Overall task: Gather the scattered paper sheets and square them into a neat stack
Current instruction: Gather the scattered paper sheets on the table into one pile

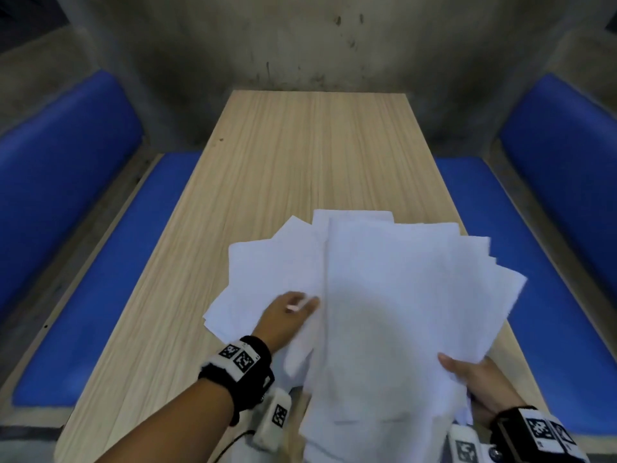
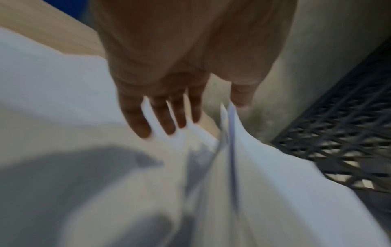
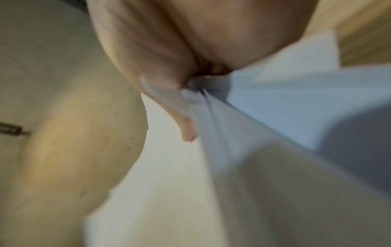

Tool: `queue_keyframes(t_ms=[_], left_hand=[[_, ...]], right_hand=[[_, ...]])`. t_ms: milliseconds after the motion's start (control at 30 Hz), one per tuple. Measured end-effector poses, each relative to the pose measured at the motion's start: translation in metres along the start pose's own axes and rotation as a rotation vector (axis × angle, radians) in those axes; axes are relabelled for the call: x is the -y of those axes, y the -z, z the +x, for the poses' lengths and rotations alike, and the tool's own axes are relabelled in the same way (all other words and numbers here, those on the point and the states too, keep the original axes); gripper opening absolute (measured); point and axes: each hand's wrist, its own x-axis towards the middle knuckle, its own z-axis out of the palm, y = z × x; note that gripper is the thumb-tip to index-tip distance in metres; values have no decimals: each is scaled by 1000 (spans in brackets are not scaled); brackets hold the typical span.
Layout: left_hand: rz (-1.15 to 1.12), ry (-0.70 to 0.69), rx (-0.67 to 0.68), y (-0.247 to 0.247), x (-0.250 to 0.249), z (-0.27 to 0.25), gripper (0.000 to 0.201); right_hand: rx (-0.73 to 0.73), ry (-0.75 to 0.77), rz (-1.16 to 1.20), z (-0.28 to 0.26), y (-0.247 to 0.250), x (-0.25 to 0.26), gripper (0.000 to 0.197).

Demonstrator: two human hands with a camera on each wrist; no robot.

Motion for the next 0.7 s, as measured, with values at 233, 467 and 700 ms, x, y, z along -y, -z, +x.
queue_keyframes(t_ms=[233, 467, 700], left_hand=[[557, 369, -276, 32, 45, 19, 119], [236, 156, -337, 49, 37, 28, 89], [698, 127, -159, 86, 20, 64, 48]], right_hand=[[-205, 10, 43, 8, 43, 9, 58], [-236, -29, -5, 16, 38, -6, 56], [-280, -53, -84, 23, 30, -16, 50]])
